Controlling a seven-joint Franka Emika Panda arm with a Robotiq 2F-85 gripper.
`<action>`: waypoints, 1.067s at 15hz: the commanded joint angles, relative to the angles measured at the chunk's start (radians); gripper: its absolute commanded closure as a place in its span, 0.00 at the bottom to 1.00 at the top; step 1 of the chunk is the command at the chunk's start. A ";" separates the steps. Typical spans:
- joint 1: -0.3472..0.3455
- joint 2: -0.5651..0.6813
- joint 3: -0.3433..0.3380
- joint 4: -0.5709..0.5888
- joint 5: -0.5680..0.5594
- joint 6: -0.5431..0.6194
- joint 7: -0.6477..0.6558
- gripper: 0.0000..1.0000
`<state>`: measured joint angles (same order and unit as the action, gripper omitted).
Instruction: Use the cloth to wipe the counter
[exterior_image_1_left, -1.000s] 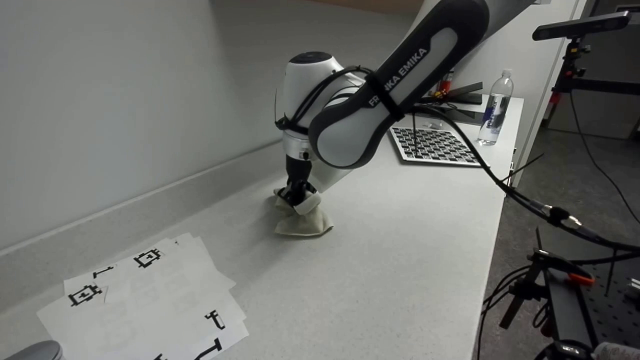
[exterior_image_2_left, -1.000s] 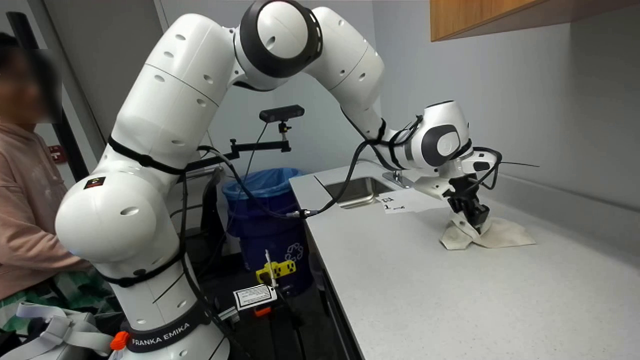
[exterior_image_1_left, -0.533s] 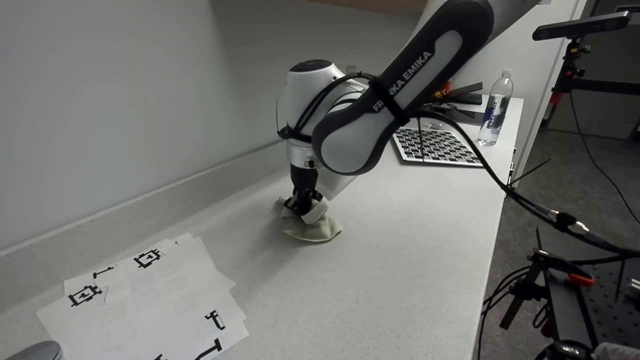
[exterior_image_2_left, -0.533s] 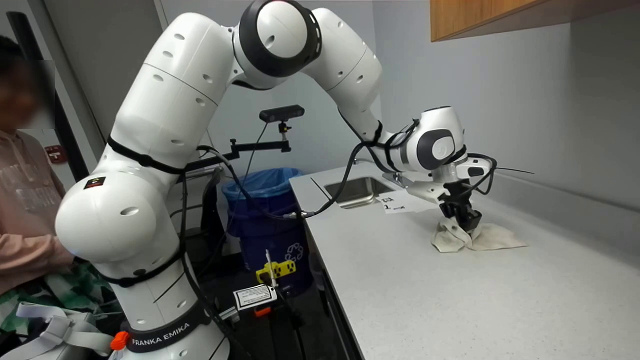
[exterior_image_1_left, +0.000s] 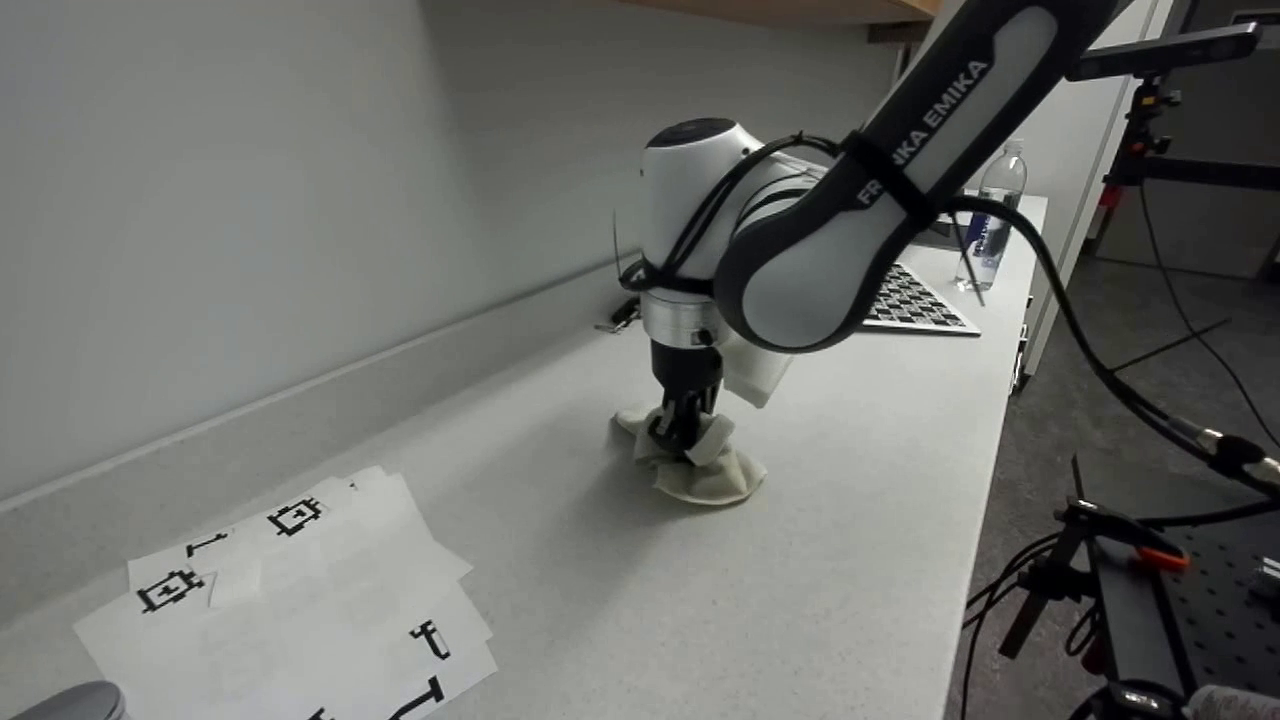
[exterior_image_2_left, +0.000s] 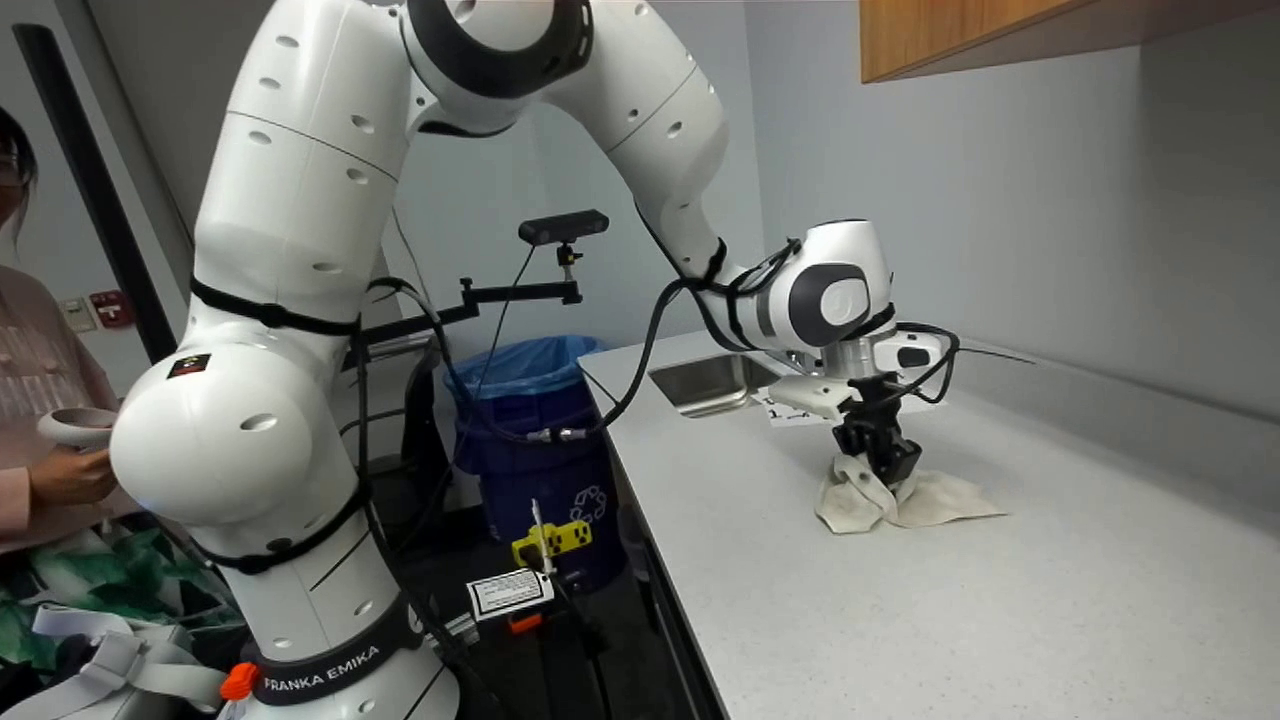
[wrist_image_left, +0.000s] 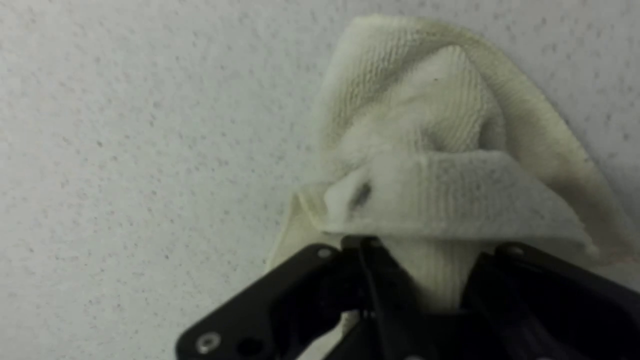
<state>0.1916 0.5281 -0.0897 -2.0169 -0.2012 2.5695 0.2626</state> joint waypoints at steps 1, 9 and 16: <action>-0.008 -0.113 -0.009 -0.227 -0.060 0.045 -0.040 0.96; -0.052 -0.264 0.005 -0.440 -0.081 0.146 -0.069 0.96; -0.090 -0.365 0.011 -0.519 -0.054 0.209 -0.105 0.96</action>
<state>0.1382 0.2444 -0.0958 -2.4799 -0.2800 2.7538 0.2079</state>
